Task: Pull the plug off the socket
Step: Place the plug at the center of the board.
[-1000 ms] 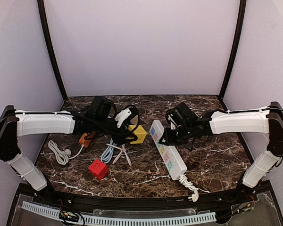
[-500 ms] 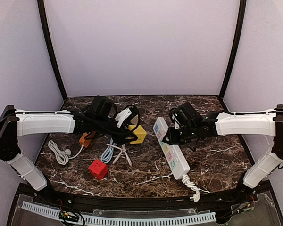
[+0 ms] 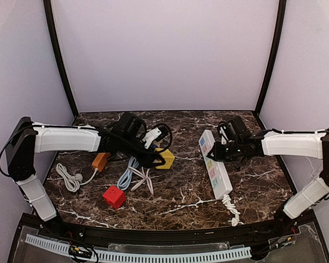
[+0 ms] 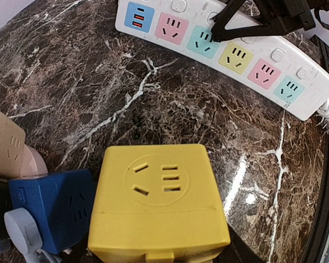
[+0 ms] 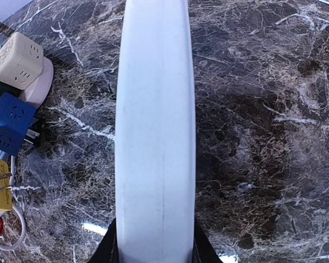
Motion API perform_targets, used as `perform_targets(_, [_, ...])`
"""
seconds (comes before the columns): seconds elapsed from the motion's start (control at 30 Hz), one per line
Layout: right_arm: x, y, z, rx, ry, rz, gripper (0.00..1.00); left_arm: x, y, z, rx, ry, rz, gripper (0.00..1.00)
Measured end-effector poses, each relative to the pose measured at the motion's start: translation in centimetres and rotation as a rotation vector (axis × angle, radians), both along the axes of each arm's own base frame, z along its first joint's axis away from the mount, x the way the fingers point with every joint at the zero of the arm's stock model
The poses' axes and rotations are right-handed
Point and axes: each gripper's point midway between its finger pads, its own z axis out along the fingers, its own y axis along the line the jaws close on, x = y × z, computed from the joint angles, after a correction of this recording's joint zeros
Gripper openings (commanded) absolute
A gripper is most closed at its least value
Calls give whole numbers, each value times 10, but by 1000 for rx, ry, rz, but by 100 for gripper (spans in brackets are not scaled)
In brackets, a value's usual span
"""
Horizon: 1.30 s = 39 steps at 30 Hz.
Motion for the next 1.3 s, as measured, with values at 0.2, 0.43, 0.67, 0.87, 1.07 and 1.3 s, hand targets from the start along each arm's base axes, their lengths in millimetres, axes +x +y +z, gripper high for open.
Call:
perform_targets(0.2, [8, -5, -2, 35, -16, 7, 0, 6, -5, -9, 23, 15, 16, 10])
perform_targets(0.43, [16, 4, -2, 81, -36, 36, 0, 12, -7, -18, 53, 34, 42, 12])
perform_targets(0.67, [21, -4, -31, 66, 28, 10, 19, 13, -8, -19, 56, 42, 50, 11])
perform_targets(0.87, [25, -11, -35, 88, 30, -21, 50, 13, -8, -19, 56, 45, 54, 11])
perform_targets(1.07, [27, -21, -41, 68, 31, -61, 73, 13, -8, -19, 55, 44, 55, 11])
perform_targets(1.3, [27, -33, -35, 27, 9, -88, 92, 12, -7, -18, 52, 43, 56, 11])
